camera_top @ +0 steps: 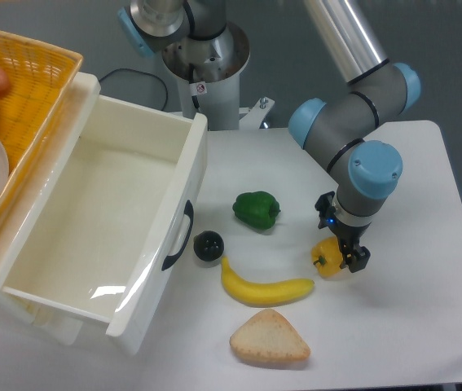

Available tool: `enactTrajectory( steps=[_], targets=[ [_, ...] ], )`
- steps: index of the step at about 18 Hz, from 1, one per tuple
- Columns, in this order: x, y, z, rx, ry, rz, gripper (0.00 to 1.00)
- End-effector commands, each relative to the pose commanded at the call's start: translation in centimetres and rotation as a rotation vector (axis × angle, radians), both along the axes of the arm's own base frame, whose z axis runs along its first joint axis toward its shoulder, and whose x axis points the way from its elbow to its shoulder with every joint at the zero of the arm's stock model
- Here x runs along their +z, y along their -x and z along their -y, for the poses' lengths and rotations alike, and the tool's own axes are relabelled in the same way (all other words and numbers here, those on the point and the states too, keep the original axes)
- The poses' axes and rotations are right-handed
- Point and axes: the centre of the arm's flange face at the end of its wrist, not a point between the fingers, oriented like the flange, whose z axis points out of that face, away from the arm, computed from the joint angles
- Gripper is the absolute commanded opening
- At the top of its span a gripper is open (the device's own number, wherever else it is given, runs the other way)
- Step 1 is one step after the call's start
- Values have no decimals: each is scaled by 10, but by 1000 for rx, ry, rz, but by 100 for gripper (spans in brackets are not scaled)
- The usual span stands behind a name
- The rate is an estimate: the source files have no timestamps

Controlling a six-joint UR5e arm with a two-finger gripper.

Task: Pick up the yellow pepper
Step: 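Close the gripper fingers on the yellow pepper, then lift the yellow pepper and carry it toward the green pepper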

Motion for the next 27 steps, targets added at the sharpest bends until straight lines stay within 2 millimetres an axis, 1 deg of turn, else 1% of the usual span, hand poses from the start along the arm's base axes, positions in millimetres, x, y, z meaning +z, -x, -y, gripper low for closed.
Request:
enactTrajectory(
  steps=[7,13,14,15,16,17,18,19,21,23,24,26,27],
  targets=[
    [-6,0,3,17,4,11,100],
    [-13,5,-3,14,-5,-9,100],
    [-15,5,-3,14,-4,-6,98],
    [-16,6,-3,15,-4,-6,92],
    [-16,6,-3,20,-4,-6,84],
    [-16,6,-3,35,-3,-5,69],
    [-13,7,-3,49,-4,-9,56],
    [-12,6,-4,54,-4,-9,46],
    [-11,6,-5,57,-5,-12,32],
    [-7,7,-6,57,-8,-17,8],
    [-2,10,-7,55,-12,-24,7],
    [4,11,-8,55,-19,-31,7],
    [10,13,-9,55,-28,-38,7]
  ],
)
